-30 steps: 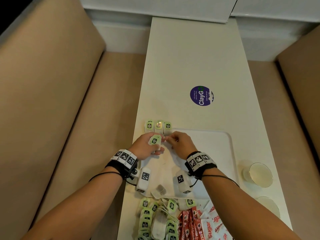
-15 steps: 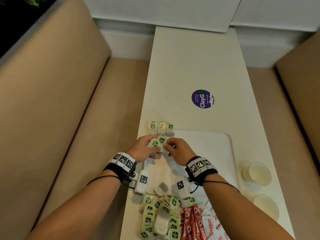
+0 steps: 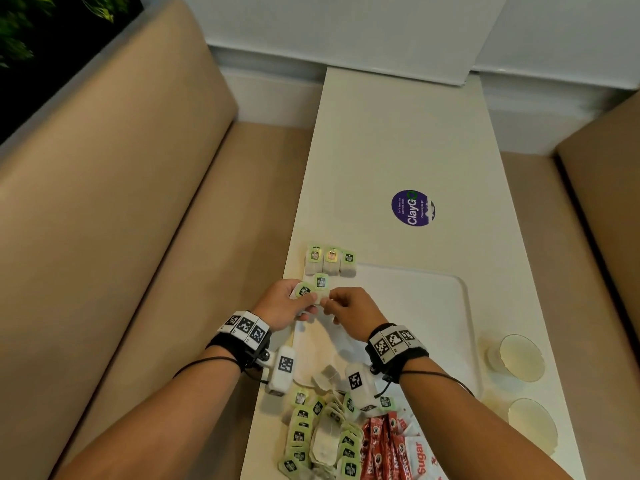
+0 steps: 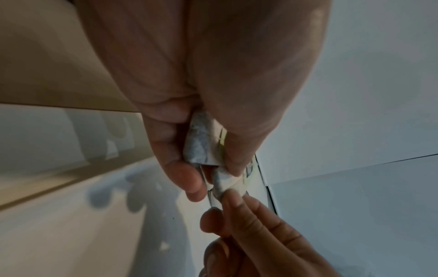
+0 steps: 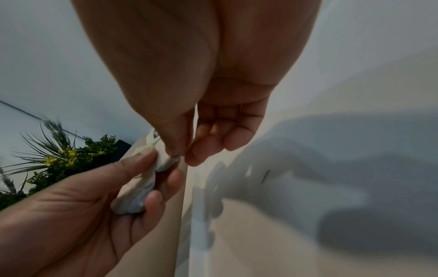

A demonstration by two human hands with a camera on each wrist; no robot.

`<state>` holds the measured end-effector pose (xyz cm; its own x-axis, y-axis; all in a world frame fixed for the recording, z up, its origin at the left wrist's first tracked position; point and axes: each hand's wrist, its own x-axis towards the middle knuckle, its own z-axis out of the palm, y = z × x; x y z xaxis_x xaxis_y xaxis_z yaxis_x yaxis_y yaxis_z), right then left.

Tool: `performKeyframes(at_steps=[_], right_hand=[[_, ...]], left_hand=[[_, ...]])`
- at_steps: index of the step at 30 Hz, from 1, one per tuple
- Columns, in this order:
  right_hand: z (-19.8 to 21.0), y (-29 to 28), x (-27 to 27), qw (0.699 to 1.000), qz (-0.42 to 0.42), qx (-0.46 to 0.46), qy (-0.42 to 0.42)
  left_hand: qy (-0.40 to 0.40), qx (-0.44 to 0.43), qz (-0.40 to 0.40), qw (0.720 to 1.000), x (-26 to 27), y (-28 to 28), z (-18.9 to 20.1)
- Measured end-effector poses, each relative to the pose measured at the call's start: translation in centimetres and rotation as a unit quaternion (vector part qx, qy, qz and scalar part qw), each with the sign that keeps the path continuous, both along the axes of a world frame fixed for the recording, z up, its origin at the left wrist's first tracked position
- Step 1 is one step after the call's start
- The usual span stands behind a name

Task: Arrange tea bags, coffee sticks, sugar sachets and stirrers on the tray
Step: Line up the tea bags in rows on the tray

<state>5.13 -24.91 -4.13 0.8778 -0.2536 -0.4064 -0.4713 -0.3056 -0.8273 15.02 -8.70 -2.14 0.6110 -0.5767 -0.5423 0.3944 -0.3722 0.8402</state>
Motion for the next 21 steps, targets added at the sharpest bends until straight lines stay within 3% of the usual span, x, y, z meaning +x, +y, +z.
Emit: performKeyframes(at_steps=[11, 21], right_hand=[[-1.0, -0.3, 4.2, 0.996, -0.012, -0.068, 0.062], [-2.0, 0.0, 6.3, 0.993, -0.047, -0.067, 0.081]], left_hand=[[-0.019, 0.071, 0.061, 0.995, 2.4, 1.2, -1.5], [-0.018, 0.075, 0.089, 0.993, 3.0, 1.3, -2.7]])
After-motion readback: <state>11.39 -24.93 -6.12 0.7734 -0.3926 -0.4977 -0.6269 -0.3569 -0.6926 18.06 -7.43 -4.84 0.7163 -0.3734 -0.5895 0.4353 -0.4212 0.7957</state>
